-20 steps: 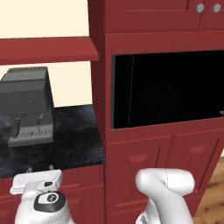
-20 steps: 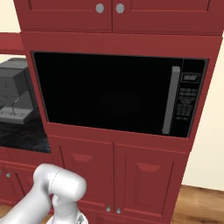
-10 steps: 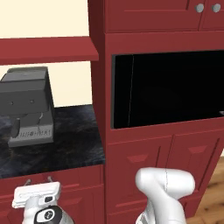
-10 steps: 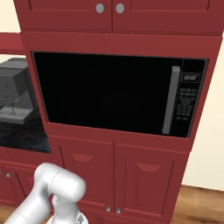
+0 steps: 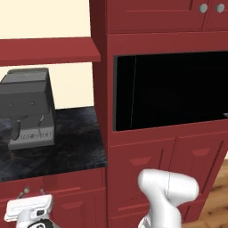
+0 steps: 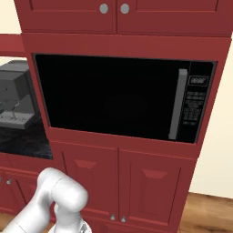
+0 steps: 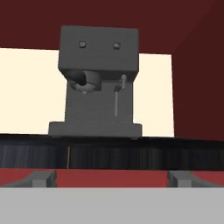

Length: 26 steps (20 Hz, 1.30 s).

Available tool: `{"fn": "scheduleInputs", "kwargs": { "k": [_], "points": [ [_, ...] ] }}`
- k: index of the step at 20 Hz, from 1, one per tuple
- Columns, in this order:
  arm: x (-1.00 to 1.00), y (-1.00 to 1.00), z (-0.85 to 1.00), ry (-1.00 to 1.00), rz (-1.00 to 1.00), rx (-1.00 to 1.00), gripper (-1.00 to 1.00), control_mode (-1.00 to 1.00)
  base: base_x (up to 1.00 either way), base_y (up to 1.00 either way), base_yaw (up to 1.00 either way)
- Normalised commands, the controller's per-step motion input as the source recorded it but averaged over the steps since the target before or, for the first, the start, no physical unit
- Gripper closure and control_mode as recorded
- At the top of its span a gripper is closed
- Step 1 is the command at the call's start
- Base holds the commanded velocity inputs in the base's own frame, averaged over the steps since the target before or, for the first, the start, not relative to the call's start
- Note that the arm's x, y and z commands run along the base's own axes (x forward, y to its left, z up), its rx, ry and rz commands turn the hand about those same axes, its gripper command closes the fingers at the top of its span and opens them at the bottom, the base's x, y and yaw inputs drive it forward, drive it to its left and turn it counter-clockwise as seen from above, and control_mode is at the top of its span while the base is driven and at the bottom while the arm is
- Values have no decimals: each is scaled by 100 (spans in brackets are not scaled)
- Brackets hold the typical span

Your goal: Take the pizza cutter from the drawer on the left and place it on the dining counter for cutting.

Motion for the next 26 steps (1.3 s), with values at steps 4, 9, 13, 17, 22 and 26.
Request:
{"fn": "scheduleInputs", "kwargs": {
  "k": [4,9,13,17,22,26],
  "points": [
    [13,7,-69,-1,0,3,-100,-100,0,0,0],
    [22,2,-58,-2,0,2,-100,-100,0,0,0],
    [34,6,-37,-6,0,0,-100,-100,0,0,0],
    [39,19,-34,-10,0,0,-100,-100,0,0,0],
    [21,39,-42,-3,0,0,-100,-100,0,0,0],
    [2,27,-42,0,0,0,-100,-100,0,0,0]
  ]
}}
